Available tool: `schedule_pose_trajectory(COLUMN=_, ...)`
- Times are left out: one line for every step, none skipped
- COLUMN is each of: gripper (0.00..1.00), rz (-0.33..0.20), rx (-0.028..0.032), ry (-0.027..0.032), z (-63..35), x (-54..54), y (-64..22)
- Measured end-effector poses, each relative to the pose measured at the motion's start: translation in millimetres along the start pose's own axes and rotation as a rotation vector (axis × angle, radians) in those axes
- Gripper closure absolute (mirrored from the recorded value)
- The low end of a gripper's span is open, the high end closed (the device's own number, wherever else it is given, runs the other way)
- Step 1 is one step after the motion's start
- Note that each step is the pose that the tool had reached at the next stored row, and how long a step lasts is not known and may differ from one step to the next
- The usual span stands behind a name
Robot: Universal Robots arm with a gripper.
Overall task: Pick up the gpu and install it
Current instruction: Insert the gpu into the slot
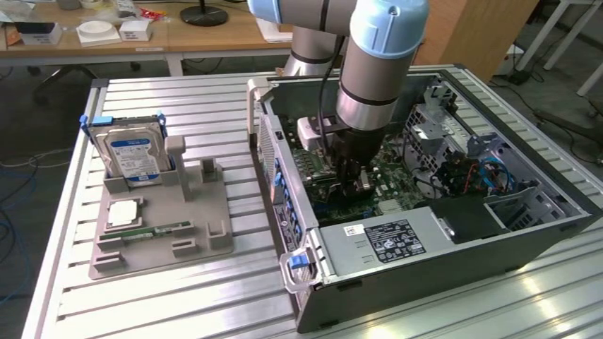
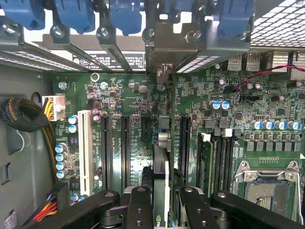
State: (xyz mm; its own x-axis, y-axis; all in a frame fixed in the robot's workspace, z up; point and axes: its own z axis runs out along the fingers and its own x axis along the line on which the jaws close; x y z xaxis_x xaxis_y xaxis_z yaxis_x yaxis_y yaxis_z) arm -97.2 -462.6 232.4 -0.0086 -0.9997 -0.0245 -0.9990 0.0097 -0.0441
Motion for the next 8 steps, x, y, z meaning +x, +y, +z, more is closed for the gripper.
schedule_pose_trajectory(gripper=0.74, rz=0.000, rx=-0.0002, ry=-0.0001, z=0.0, x=-0.1, y=0.1)
schedule_pose_trajectory(gripper=0.74, rz=0.000, rx=-0.0002, ry=-0.0001, z=0.0, x=-0.1, y=0.1)
schedule_pose_trajectory(gripper=0.74, rz=0.000, rx=-0.0002, ry=-0.0002, z=0.0, x=-0.1, y=0.1)
schedule_pose_trajectory(gripper=0.74, rz=0.000, rx=-0.0002, ry=-0.0002, z=0.0, x=-0.1, y=0.1)
schedule_pose_trajectory(gripper=0.74, rz=0.000, rx=-0.0002, ry=-0.0002, z=0.0, x=-0.1, y=0.1)
schedule_pose_trajectory(gripper=0.74, rz=0.000, rx=-0.0001, ry=-0.0002, z=0.0, x=-0.1, y=0.1)
schedule_pose_trajectory(gripper=0.74, rz=0.000, rx=-0.0001, ry=-0.0002, z=0.1, x=-0.1, y=0.1)
schedule_pose_trajectory(gripper=0.74, rz=0.000, rx=-0.0003, ry=0.0002, z=0.7, x=0.0, y=0.1)
